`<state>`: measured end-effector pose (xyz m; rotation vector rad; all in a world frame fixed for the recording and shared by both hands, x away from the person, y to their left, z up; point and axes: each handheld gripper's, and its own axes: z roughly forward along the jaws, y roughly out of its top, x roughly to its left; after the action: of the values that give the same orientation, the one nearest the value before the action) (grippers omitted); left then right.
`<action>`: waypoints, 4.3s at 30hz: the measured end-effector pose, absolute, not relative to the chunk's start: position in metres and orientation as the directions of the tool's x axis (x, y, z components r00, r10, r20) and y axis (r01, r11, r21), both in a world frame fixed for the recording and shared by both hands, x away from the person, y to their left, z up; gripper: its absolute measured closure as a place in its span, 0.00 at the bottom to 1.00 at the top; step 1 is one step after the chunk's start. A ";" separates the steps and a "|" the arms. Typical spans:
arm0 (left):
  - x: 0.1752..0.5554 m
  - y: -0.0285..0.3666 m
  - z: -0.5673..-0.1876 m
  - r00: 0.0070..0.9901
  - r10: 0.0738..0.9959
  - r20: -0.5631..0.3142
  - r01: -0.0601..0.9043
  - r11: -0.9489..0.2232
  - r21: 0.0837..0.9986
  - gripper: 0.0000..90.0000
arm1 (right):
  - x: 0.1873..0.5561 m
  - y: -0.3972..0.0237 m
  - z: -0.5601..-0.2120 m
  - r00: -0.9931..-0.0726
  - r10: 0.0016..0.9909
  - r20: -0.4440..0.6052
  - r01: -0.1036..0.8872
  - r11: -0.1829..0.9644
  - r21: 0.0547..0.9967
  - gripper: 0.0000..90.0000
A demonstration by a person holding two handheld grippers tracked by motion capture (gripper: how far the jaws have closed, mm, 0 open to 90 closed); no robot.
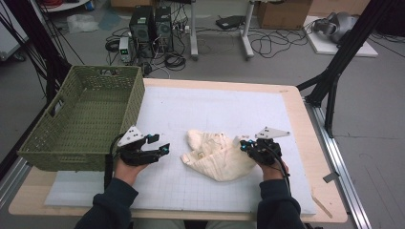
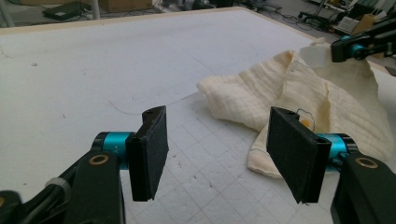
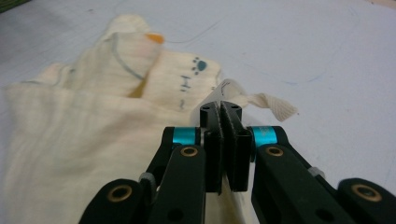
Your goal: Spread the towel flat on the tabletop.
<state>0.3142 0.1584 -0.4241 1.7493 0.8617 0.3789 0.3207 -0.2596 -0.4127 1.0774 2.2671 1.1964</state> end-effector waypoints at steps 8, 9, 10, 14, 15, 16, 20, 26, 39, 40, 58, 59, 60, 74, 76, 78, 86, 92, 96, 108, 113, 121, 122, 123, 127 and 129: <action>0.317 0.151 -0.424 0.692 0.702 -0.168 0.372 -0.147 0.916 0.50 | 0.277 -0.258 -0.401 -0.759 0.650 0.015 0.371 0.413 0.832 0.97; 0.317 0.150 -0.424 0.692 0.701 -0.172 0.373 -0.143 0.917 0.51 | 0.272 -0.258 -0.401 -0.768 0.640 0.016 0.369 0.422 0.828 0.97; 0.318 0.149 -0.423 0.694 0.700 -0.169 0.370 -0.146 0.917 0.51 | 0.268 -0.258 -0.402 -0.778 0.629 0.014 0.364 0.432 0.825 0.97; 0.320 0.142 -0.422 0.682 0.708 -0.184 0.386 -0.135 0.912 0.51 | 0.256 -0.258 -0.406 -0.807 0.590 0.002 0.355 0.484 0.800 0.97; 0.321 0.140 -0.422 0.683 0.707 -0.182 0.390 -0.143 0.910 0.51 | 0.254 -0.258 -0.407 -0.813 0.582 0.000 0.355 0.496 0.793 0.97; 0.323 0.137 -0.423 0.685 0.705 -0.183 0.395 -0.147 0.907 0.50 | 0.251 -0.259 -0.408 -0.817 0.577 -0.001 0.355 0.503 0.788 0.97; 0.328 0.123 -0.422 0.687 0.704 -0.181 0.397 -0.155 0.905 0.48 | 0.241 -0.262 -0.414 -0.828 0.561 0.008 0.357 0.517 0.778 0.97; 0.339 0.092 -0.412 0.724 0.672 -0.152 0.374 -0.198 0.906 0.45 | 0.230 -0.267 -0.427 -0.840 0.541 0.031 0.371 0.533 0.761 0.97; 0.355 0.027 -0.419 0.790 0.597 -0.137 0.378 -0.299 0.876 0.44 | 0.228 -0.283 -0.415 -0.801 0.598 0.030 0.349 0.427 0.834 0.68; 0.356 0.025 -0.421 0.794 0.592 -0.134 0.376 -0.306 0.875 0.44 | 0.228 -0.285 -0.414 -0.795 0.606 0.032 0.349 0.413 0.841 0.66; 0.332 0.053 -0.416 0.851 0.519 -0.083 0.334 -0.411 0.848 0.94 | 0.244 -0.286 -0.395 -0.749 0.662 0.013 0.324 0.350 0.879 0.56; 0.328 0.059 -0.416 0.847 0.524 -0.085 0.337 -0.407 0.849 0.94 | 0.245 -0.285 -0.393 -0.751 0.660 0.010 0.320 0.350 0.881 0.56; 0.324 0.066 -0.416 0.845 0.529 -0.083 0.341 -0.412 0.845 0.94 | 0.247 -0.284 -0.391 -0.753 0.658 0.016 0.321 0.345 0.882 0.56; 0.297 0.125 -0.427 0.788 0.602 -0.126 0.412 -0.365 0.835 0.94 | 0.304 -0.266 -0.371 -0.667 0.745 -0.003 0.372 0.337 0.865 0.58; 0.296 0.129 -0.429 0.784 0.607 -0.131 0.421 -0.364 0.831 0.94 | 0.318 -0.262 -0.378 -0.641 0.768 -0.003 0.408 0.344 0.846 0.57; 0.295 0.132 -0.431 0.777 0.613 -0.144 0.435 -0.358 0.826 0.94 | 0.331 -0.259 -0.388 -0.621 0.784 0.001 0.439 0.347 0.829 0.54; 0.293 0.139 -0.431 0.770 0.619 -0.158 0.441 -0.337 0.832 0.93 | 0.363 -0.249 -0.425 -0.557 0.830 0.010 0.554 0.363 0.749 0.52; 0.293 0.140 -0.432 0.766 0.624 -0.156 0.443 -0.336 0.831 0.93 | 0.369 -0.240 -0.440 -0.563 0.826 0.007 0.597 0.401 0.695 0.55; 0.293 0.141 -0.432 0.766 0.624 -0.153 0.441 -0.337 0.832 0.93 | 0.370 -0.240 -0.442 -0.546 0.837 0.026 0.614 0.379 0.692 0.65; 0.293 0.138 -0.433 0.764 0.626 -0.156 0.439 -0.328 0.836 0.92 | 0.371 -0.253 -0.436 -0.507 0.861 -0.046 0.597 0.389 0.701 0.97; 0.293 0.136 -0.434 0.769 0.619 -0.157 0.435 -0.328 0.839 0.92 | 0.373 -0.268 -0.431 -0.417 0.907 -0.068 0.588 0.325 0.740 0.97; 0.298 0.136 -0.436 0.739 0.646 -0.192 0.471 -0.291 0.833 0.58 | 0.368 -0.269 -0.424 -0.419 0.907 -0.026 0.549 0.277 0.789 0.79; 0.298 0.138 -0.435 0.733 0.651 -0.198 0.475 -0.281 0.834 0.54 | 0.367 -0.270 -0.423 -0.422 0.906 -0.027 0.545 0.277 0.791 0.75; 0.299 0.139 -0.435 0.728 0.655 -0.202 0.479 -0.275 0.834 0.51 | 0.365 -0.270 -0.421 -0.419 0.907 -0.032 0.540 0.278 0.795 0.71; 0.302 0.144 -0.431 0.716 0.667 -0.208 0.472 -0.243 0.848 0.45 | 0.352 -0.275 -0.413 -0.429 0.903 -0.022 0.500 0.257 0.827 0.63; 0.303 0.145 -0.428 0.716 0.667 -0.207 0.462 -0.230 0.857 0.43 | 0.345 -0.278 -0.411 -0.433 0.901 -0.014 0.484 0.245 0.840 0.56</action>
<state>0.3029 0.1447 -0.4282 1.8780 0.8760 0.2458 0.3448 -0.2780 -0.4112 1.2590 2.0178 1.0882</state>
